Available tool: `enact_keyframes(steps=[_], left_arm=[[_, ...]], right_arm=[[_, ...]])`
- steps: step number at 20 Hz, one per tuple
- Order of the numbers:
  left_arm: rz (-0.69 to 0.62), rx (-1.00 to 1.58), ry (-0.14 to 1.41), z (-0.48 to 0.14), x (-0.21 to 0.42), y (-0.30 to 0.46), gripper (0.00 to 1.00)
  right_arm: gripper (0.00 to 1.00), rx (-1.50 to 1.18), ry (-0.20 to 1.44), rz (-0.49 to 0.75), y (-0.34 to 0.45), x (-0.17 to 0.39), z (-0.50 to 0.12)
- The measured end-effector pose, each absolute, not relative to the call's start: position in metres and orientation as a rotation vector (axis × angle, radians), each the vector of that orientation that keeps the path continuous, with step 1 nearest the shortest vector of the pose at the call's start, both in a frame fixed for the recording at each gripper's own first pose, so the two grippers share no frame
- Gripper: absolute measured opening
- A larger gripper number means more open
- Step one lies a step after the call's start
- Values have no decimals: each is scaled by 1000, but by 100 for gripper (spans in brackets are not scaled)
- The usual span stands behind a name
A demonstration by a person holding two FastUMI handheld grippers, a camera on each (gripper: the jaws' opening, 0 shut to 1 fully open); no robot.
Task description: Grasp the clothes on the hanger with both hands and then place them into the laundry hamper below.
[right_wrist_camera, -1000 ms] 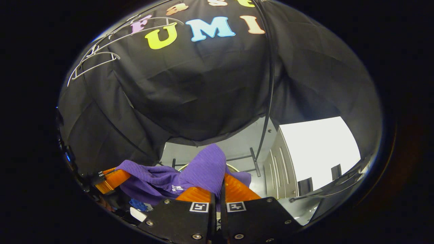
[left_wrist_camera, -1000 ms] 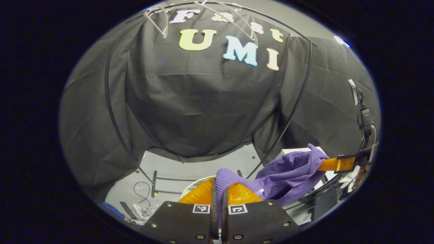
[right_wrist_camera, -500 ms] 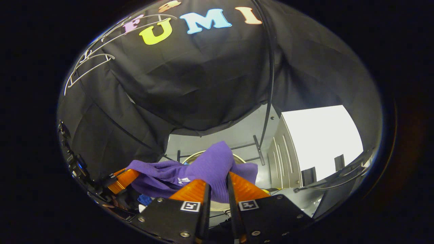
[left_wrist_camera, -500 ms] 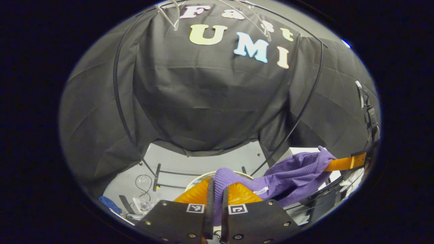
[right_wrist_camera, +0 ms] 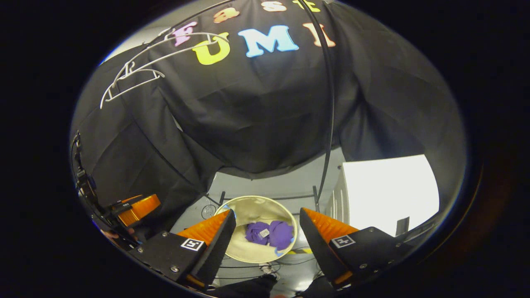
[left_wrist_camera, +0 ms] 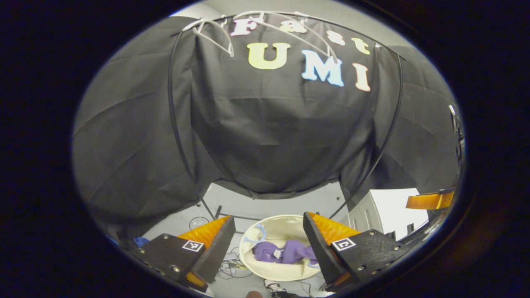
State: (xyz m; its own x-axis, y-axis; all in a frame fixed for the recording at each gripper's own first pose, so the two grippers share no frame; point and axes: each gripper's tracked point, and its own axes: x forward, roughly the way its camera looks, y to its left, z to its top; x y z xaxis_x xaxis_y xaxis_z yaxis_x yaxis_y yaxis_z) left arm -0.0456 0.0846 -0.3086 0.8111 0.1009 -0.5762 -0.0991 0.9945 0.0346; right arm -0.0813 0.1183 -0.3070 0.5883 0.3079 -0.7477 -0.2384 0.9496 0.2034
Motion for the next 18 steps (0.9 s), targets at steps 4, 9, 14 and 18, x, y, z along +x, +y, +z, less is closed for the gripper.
enact_keyframes(steps=[4, 9, 14, 18], left_arm=[[207, -56, 505, -254, -63, 35, 98], [254, -54, 319, -178, -80, -17, 100], [230, -57, 179, -94, -84, -62, 100], [216, -43, 47, -29, -78, -73, 100]], right_arm=[[95, 35, 743, 374, 68, -64, -272], [96, 8, 506, 400, 9, -35, -198], [95, 15, 308, 347, -27, -15, -120], [95, 28, 191, 281, -51, -5, -67]])
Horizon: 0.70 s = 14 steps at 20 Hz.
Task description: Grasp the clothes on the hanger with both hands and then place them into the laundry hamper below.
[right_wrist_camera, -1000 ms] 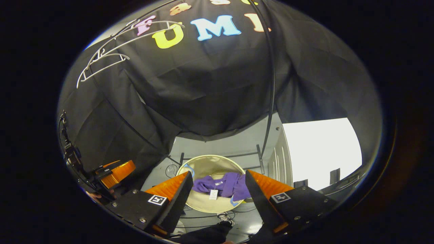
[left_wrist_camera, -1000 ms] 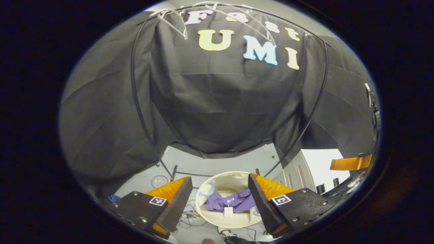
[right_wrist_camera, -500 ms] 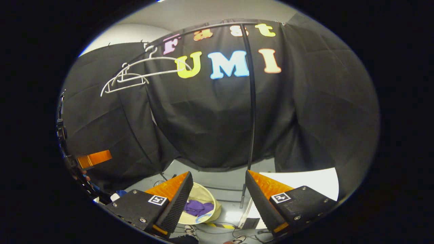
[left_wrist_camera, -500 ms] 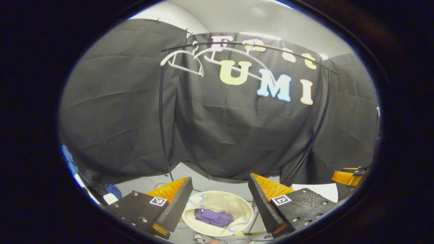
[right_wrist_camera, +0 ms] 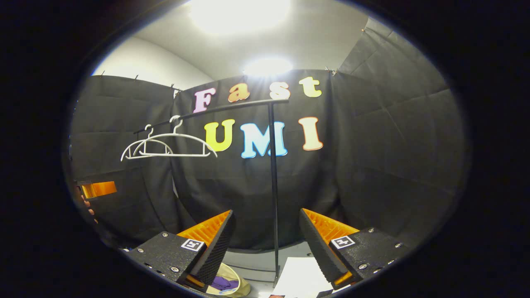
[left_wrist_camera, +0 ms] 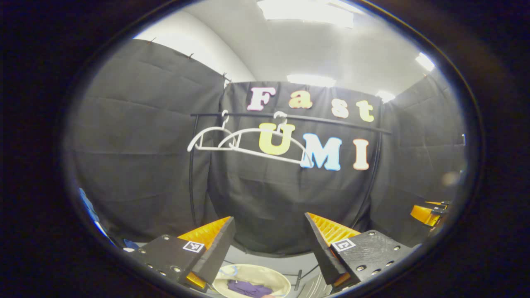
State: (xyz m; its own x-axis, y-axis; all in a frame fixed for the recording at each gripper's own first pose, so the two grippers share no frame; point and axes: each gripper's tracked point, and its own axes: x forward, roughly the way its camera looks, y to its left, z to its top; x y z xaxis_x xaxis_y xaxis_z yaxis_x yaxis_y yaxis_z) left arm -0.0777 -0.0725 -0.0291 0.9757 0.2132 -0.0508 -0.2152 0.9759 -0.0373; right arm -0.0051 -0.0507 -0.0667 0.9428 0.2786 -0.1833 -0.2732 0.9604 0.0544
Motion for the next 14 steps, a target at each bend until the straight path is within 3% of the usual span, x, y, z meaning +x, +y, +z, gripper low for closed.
enact_keyframes(steps=[1, 5, 7, 8, 10, 11, 12, 14], left_arm=[[209, -46, 19, -20, -80, -73, 100], [205, 1, -97, 30, -90, -59, 100], [194, -4, -133, 52, -97, -49, 100], [190, -14, -149, 61, -99, -43, 100], [185, -11, -175, 74, -101, -24, 100], [184, -2, -172, 75, -101, -12, 89], [185, 8, -165, 73, -100, 0, 100], [198, 19, -153, 69, -97, 25, 95]], right_arm=[[91, 28, 160, 263, -57, -1, -56], [95, 26, 43, 177, -79, 4, -14], [91, 20, -9, 131, -94, 4, 10], [95, 10, -29, 98, -103, 6, 19], [95, -27, -35, 32, -121, 8, 23], [95, -44, -20, -2, -130, 5, 21], [90, -54, -6, -25, -136, 0, 18], [95, -52, 3, -55, -138, -12, 17]])
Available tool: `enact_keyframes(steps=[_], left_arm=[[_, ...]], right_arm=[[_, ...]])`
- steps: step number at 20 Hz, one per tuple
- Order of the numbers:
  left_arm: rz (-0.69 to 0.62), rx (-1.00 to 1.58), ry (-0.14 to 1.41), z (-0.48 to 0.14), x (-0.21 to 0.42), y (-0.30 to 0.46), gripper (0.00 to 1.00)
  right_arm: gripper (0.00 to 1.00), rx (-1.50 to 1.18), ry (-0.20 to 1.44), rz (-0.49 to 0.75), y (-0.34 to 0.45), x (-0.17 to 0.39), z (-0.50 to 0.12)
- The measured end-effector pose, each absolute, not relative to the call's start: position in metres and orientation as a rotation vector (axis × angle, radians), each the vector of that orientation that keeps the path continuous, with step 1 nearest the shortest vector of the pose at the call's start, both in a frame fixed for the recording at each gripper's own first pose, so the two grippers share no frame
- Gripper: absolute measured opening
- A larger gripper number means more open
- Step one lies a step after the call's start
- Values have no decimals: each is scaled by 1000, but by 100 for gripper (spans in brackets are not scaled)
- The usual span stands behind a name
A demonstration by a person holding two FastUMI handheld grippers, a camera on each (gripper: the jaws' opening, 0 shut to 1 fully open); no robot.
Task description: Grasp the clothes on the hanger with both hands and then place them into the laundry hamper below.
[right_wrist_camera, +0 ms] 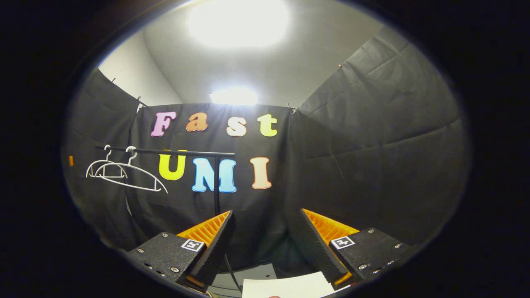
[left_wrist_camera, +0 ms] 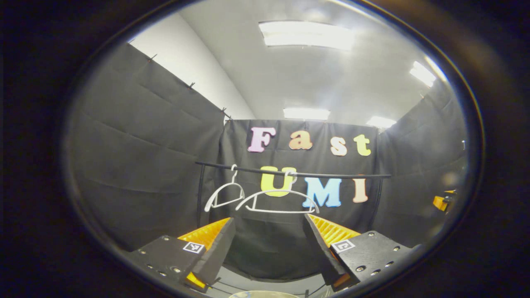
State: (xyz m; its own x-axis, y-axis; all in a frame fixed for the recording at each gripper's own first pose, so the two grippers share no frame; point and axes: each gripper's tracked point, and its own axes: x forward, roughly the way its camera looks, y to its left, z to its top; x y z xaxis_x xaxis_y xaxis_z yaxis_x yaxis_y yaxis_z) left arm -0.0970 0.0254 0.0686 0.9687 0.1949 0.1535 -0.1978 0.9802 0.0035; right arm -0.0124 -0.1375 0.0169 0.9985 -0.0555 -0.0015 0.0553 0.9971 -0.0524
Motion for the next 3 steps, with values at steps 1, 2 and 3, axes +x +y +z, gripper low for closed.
enact_keyframes(steps=[1, 2, 3], left_arm=[[200, 18, -146, 66, -96, 35, 95], [200, 13, -145, 64, -95, 44, 89], [201, 6, -147, 62, -95, 51, 100]], right_arm=[[95, -51, 7, -67, -138, -17, 14], [95, -50, 15, -74, -137, -20, 10], [90, -51, 23, -78, -132, -23, 7]])
